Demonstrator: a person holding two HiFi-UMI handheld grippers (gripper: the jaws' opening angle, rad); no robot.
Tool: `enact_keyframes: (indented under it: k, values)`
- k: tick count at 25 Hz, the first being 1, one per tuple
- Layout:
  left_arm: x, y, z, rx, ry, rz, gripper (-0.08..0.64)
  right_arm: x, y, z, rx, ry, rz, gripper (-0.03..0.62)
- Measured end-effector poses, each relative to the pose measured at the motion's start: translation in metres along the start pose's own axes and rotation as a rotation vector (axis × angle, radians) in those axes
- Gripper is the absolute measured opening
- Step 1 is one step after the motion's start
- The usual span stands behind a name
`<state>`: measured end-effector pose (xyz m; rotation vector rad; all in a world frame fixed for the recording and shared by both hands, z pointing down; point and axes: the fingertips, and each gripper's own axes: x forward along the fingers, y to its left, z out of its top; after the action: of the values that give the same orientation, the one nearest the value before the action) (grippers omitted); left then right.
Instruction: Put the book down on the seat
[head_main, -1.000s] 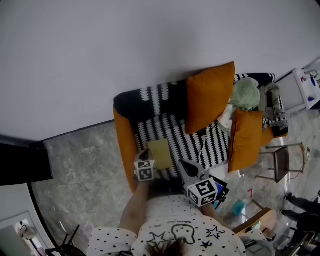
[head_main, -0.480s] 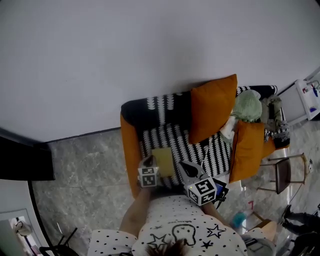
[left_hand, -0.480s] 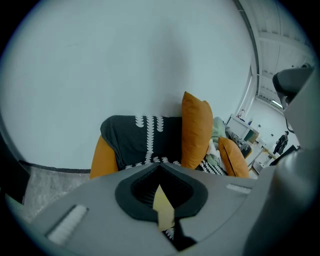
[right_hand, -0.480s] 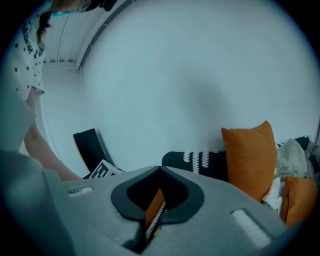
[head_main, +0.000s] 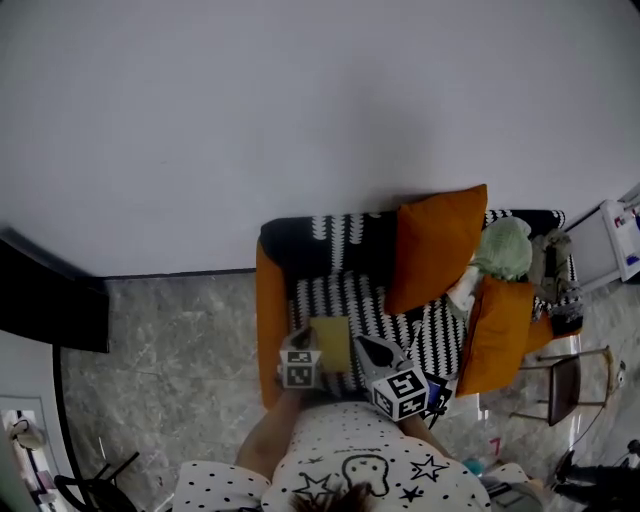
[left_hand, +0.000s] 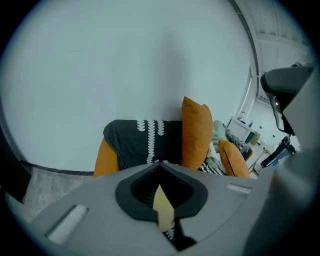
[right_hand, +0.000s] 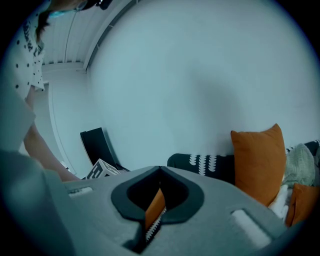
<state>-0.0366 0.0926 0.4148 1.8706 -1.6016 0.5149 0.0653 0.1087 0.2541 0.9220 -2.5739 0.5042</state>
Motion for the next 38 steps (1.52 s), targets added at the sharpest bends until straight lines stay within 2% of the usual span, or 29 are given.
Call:
enact_keyframes:
  k: [14,21,38]
  values:
    - [-0.024,0.014,0.026,-0.046,-0.095,0.043,-0.006,0.014,0.002,0.005,-0.024,-0.002,0.043,-0.002]
    - [-0.036,0.003,0.049,-0.009,-0.173,0.002,-0.006,0.016,-0.003,0.009,-0.020,-0.017,0.038,-0.002]
    - [-0.080,0.002,0.083,-0.069,-0.311,0.013,-0.005,0.015,-0.002,0.011,-0.021,-0.023,0.053,-0.002]
